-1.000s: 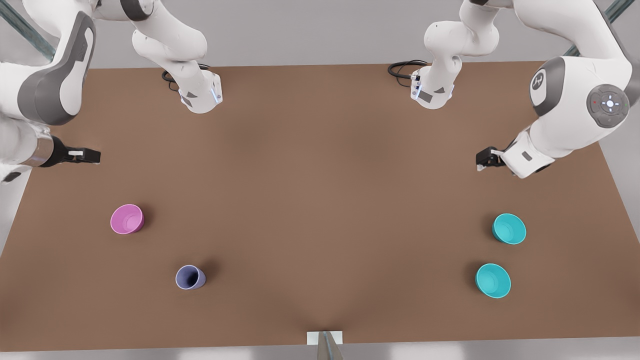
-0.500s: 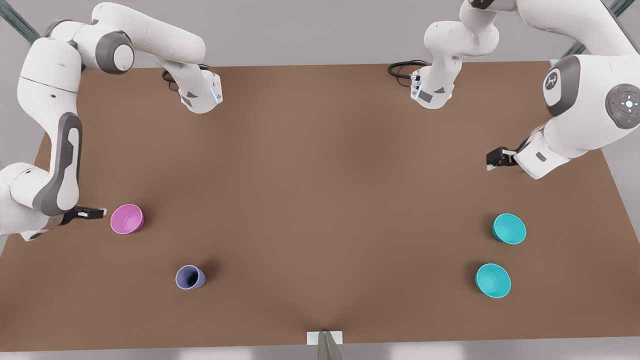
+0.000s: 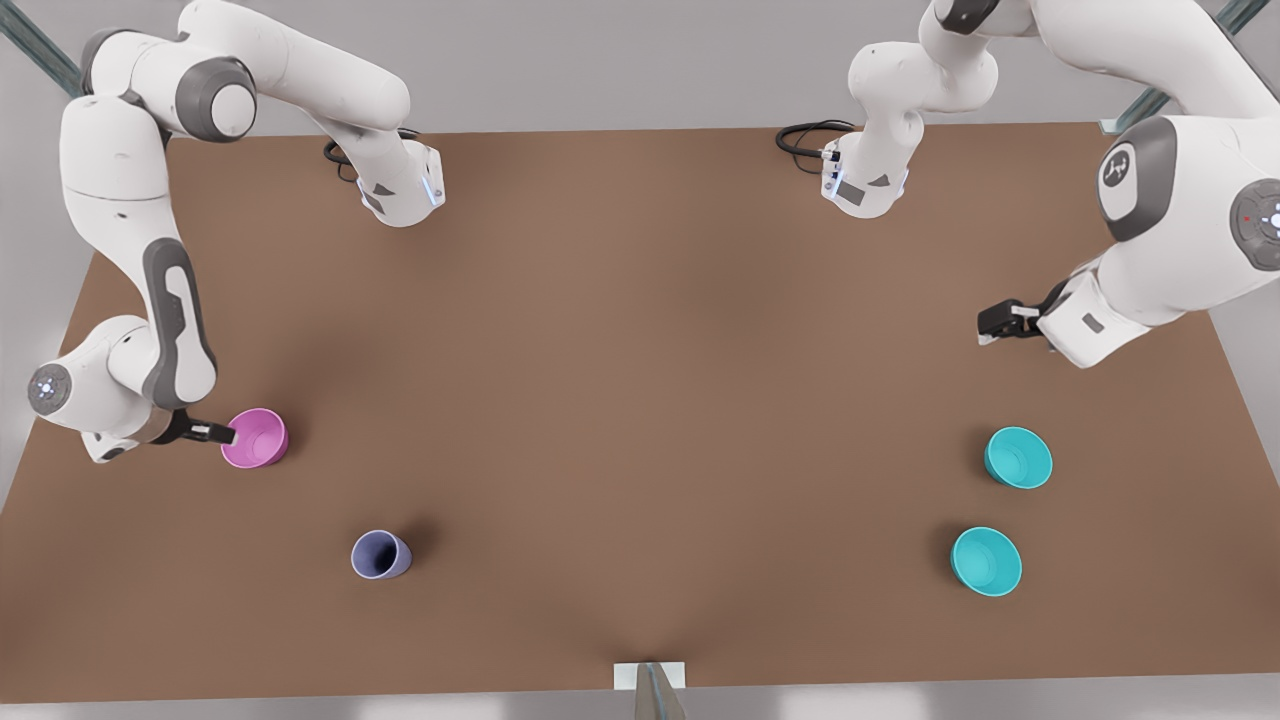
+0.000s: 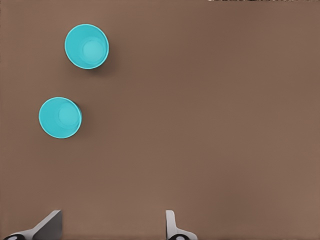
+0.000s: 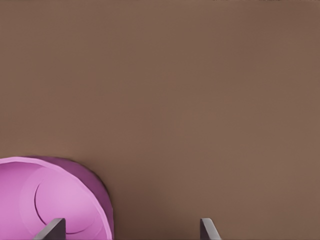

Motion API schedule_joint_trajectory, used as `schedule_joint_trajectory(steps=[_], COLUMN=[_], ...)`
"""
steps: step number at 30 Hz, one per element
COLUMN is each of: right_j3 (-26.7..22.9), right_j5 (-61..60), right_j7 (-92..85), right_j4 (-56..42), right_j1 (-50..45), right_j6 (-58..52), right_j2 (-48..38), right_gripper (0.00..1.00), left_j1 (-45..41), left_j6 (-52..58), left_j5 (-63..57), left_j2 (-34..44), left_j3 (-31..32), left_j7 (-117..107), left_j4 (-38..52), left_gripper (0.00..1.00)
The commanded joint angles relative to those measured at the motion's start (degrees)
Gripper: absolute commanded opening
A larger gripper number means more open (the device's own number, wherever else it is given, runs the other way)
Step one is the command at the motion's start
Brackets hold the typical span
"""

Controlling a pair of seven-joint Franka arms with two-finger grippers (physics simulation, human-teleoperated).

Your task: Stack the blue bowl on the pink bowl

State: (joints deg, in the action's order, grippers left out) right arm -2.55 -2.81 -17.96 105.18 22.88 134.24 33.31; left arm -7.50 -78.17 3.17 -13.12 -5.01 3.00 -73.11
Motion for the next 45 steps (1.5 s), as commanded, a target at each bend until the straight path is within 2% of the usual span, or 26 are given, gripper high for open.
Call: schedule_joint_trajectory(steps=[1, 4, 14, 15, 16, 17, 19, 22, 24, 26, 27, 29, 31, 33, 35, 37, 40, 42, 45], right_j3=[0.0, 0.09, 0.17, 0.26, 0.17, 0.26, 0.26, 0.26, 0.26, 1.75, 4.91, 11.77, 18.53, 26.79, 27.51, 27.6, 27.42, 25.66, 22.59], right_j5=[-0.18, -2.37, -6.59, -6.59, -6.59, -6.59, -6.59, -6.59, -6.51, -6.59, -8.52, -13.01, -15.29, -19.15, -22.76, -25.13, -25.14, -25.14, -25.14], right_j7=[-4.1, -4.1, -4.27, -4.36, -4.71, -4.89, -4.98, -6.9, -8.85, -8.58, -8.14, -5.17, 10.73, 35.49, 52.3, 62.59, 71.39, 75.26, 77.81], right_j4=[0.38, 2.31, 3.28, 3.28, 3.19, 3.11, 2.14, 1.26, 1.17, 0.64, 0.64, 0.12, -0.76, -6.11, -14.45, -24.39, -28.27, -31.52, -34.33], right_j1=[0.14, 0.49, 0.14, 0.14, -0.03, -0.12, -0.65, -0.74, -0.74, -0.74, -0.74, -1.0, -2.05, -2.67, -12.14, -19.88, -29.82, -34.92, -40.46], right_j6=[4.19, 3.58, 0.85, 0.76, 0.24, 0.06, -2.49, -4.6, -6.0, -15.55, -22.61, -26.75, -26.83, -30.7, -29.65, -22.8, -5.92, -0.65, 4.27], right_j2=[0.35, 0.26, 0.35, 0.35, 0.26, 0.26, -0.17, -0.53, -0.79, -3.59, -6.5, -9.4, -9.32, -7.65, -2.47, 6.14, 13.09, 16.52, 19.95], right_gripper=[1.0, 1.0, 0.99, 0.8, 0.65, 0.56, 0.39, 0.21, 0.21, 0.21, 0.21, 0.21, 0.21, 0.21, 0.21, 0.21, 0.21, 0.21, 0.21], left_j1=[0.21, 0.38, 0.12, 0.03, 0.03, 0.03, -0.06, 0.03, 0.03, 0.03, 0.03, 0.12, 0.21, 0.56, 2.93, 9.87, 17.08, 19.63, 21.92], left_j6=[0.48, -2.69, 2.24, 2.24, 2.41, 2.5, 2.59, 2.41, 2.5, 2.41, 2.5, 2.41, 2.32, 2.59, 1.8, -6.01, -20.6, -29.31, -33.7], left_j5=[-0.1, -2.65, -2.47, -2.47, -2.47, -2.47, -2.47, -2.47, -2.56, -2.56, -2.56, -2.56, -2.56, -2.73, -3.0, 0.34, 0.69, 0.69, 6.66], left_j2=[0.11, -0.16, -1.03, -1.12, -1.12, -1.56, -1.56, -1.83, -1.83, -1.83, -1.83, -1.83, -1.91, -2.79, -5.51, -10.25, -19.57, -25.37, -29.77], left_j3=[0.0, 0.0, 0.18, 0.35, 0.35, 0.35, 0.35, 0.35, 0.35, 0.35, 0.35, 0.35, 0.27, 0.0, -0.87, -2.46, -2.46, -2.37, -1.76], left_j7=[-2.21, -1.77, -1.68, -1.68, -1.68, -1.68, -1.77, -1.77, -1.77, -1.68, -1.68, -1.68, -1.59, -1.77, 0.06, 9.12, 29.16, 31.63, 31.54], left_j4=[-0.02, 0.07, -0.63, -0.54, -0.54, -0.63, -0.63, -0.63, -0.63, -0.63, -0.63, -0.63, -0.63, -0.63, -0.55, -0.37, -0.19, -0.11, 0.07], left_gripper=[1.0, 1.0, 1.0, 1.0, 1.0, 1.0, 1.0, 1.0, 1.0, 1.0, 1.0, 1.0, 1.0, 1.0, 1.0, 1.0, 1.0, 1.0, 1.0])
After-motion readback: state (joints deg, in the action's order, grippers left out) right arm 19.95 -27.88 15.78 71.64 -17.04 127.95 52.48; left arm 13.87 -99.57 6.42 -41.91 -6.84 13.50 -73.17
